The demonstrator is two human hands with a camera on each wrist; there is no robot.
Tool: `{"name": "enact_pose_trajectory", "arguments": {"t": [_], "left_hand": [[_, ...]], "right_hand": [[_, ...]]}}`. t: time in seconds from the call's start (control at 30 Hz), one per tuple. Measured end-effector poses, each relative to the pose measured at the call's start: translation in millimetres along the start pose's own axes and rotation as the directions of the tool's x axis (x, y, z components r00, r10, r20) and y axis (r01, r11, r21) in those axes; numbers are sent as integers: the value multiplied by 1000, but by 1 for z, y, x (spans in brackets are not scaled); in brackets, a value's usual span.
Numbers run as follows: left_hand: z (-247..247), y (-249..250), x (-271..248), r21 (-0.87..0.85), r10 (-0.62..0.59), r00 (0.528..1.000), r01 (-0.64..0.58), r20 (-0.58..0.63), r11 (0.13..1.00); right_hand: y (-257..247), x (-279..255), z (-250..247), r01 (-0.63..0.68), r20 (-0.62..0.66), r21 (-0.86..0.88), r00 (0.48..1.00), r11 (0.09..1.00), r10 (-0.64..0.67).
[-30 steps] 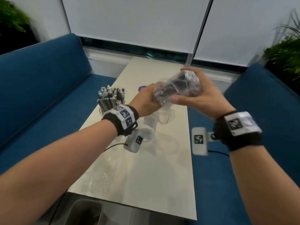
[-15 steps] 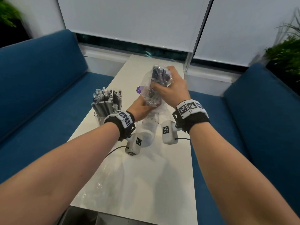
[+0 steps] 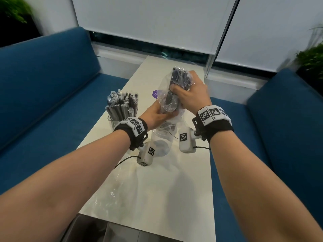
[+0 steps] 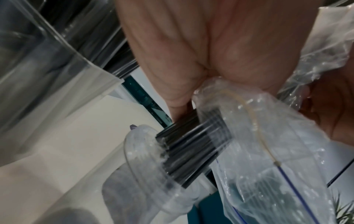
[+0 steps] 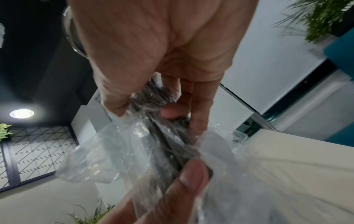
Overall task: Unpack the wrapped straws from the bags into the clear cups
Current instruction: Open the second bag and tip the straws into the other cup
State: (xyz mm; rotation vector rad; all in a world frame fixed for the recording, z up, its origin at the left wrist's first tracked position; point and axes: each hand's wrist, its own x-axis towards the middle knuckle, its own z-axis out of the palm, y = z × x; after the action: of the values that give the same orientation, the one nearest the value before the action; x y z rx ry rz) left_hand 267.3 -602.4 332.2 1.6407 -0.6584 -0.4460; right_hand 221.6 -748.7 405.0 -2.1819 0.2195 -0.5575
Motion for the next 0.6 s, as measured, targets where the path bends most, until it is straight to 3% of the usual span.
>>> {"name": "enact_pose_trajectory", "arguments": {"t": [0.1, 0.23, 0.43, 0.53, 0.6], "left_hand": [[3, -3, 1, 153, -28, 1000, 28, 3, 988], [-1, 2, 8, 473, 14, 991, 50, -132, 880], [-10, 19, -1, 275, -91, 993, 110, -80, 955], [-11, 15, -2, 301, -211, 977, 206, -19, 931], [-11, 14, -6, 361, -222, 975, 204, 9, 910]], "right_hand": [[9, 0, 4, -31, 1, -3, 1000, 1000, 31], [14, 1, 4, -36, -50, -23, 998, 999, 35], [8, 9, 6, -49, -28, -57, 999, 997, 47], [12, 9, 10, -75, 84, -121, 993, 990, 85], [16, 7, 13, -89, 186, -165, 975, 982, 120]]}}
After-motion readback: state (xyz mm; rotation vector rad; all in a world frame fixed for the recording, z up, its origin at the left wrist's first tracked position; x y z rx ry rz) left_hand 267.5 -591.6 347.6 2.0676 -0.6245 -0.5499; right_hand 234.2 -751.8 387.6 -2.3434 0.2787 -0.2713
